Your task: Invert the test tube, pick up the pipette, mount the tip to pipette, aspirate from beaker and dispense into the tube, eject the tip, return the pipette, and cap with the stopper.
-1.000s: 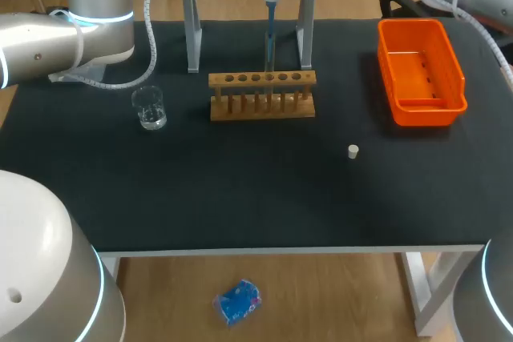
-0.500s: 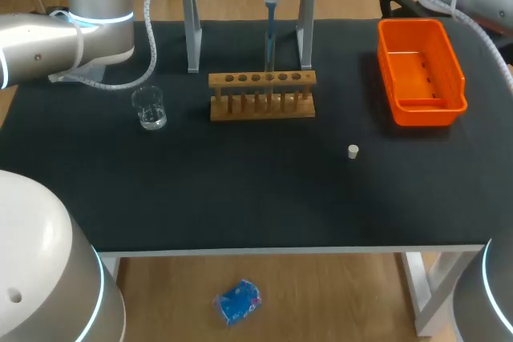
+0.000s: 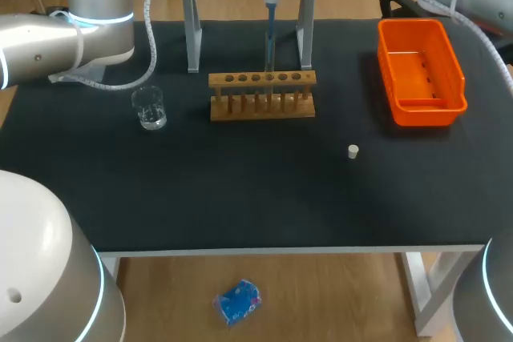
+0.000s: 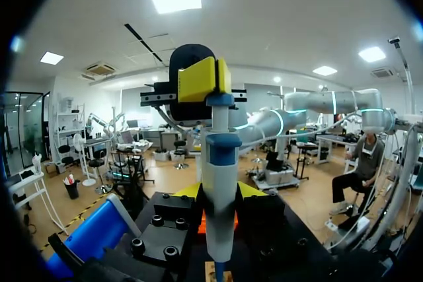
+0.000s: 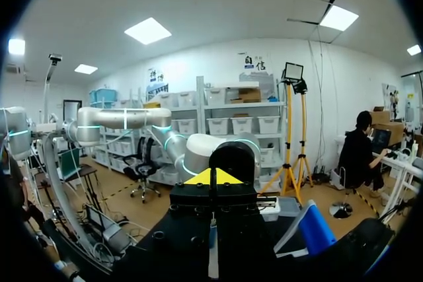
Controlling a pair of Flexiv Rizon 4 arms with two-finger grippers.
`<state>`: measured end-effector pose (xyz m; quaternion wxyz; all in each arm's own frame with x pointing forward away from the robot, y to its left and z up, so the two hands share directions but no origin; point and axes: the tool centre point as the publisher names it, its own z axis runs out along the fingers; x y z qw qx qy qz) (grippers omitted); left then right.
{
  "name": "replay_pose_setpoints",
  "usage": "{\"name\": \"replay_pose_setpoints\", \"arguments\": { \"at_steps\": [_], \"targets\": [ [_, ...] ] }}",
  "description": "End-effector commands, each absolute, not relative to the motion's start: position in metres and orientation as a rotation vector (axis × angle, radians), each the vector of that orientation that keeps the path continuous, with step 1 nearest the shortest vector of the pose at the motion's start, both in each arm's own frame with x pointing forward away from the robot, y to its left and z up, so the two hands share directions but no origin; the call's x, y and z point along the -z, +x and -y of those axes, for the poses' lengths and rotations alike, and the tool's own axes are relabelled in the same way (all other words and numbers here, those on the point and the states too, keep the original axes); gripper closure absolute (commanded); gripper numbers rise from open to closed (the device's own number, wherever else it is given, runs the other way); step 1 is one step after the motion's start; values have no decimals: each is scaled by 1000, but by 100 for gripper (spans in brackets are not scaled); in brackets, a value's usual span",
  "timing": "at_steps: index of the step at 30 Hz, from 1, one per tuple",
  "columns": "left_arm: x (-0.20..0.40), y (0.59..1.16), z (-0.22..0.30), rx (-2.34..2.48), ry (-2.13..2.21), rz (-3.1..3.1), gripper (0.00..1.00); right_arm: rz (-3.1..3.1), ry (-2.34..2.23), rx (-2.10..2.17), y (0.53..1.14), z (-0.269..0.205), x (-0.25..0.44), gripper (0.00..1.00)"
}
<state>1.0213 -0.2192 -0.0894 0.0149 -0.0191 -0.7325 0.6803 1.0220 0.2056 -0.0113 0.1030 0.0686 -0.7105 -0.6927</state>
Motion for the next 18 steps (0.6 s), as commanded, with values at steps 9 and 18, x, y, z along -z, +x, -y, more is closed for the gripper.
{"name": "replay_pose_setpoints", "arguments": {
  "at_steps": [9, 18],
  "targets": [
    [86, 1023, 220, -2117, -61, 2279, 100, 2087, 195, 2046, 1021, -205, 20, 100],
    [86, 1023, 220, -2117, -61, 2279, 100, 2078, 183, 2047, 1018, -205, 24, 100]
  ]
}}
